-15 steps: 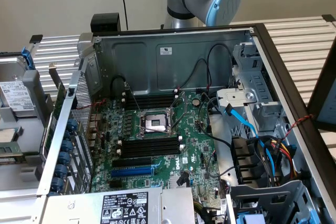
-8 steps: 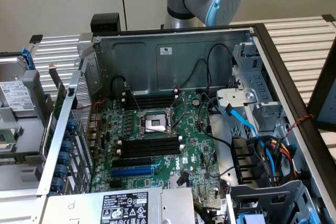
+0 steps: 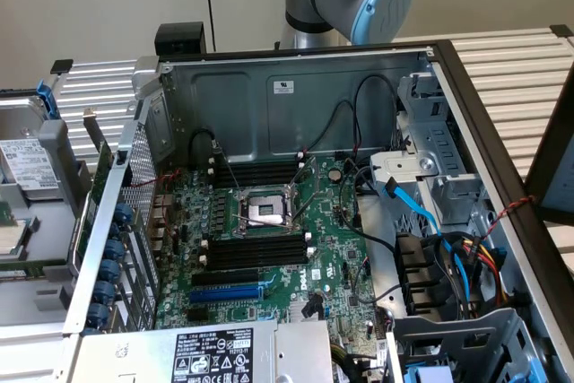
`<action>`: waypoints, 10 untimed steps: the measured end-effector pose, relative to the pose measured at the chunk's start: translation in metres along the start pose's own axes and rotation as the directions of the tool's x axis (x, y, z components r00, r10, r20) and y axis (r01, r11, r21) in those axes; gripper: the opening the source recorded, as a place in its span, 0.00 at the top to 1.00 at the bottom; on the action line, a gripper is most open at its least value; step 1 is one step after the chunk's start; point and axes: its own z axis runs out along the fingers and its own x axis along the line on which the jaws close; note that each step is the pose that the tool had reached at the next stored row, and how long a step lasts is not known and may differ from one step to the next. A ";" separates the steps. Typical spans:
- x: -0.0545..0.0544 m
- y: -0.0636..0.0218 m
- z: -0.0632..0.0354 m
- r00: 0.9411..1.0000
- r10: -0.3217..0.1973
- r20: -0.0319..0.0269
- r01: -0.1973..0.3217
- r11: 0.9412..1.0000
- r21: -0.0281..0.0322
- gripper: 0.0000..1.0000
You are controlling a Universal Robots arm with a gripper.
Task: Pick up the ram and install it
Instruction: 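Pick up the ram and move it above insertion slot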
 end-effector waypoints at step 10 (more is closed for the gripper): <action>0.001 -0.0002 -0.0228 1.000 0.000 -0.010 0.000 1.000 0.001 0.88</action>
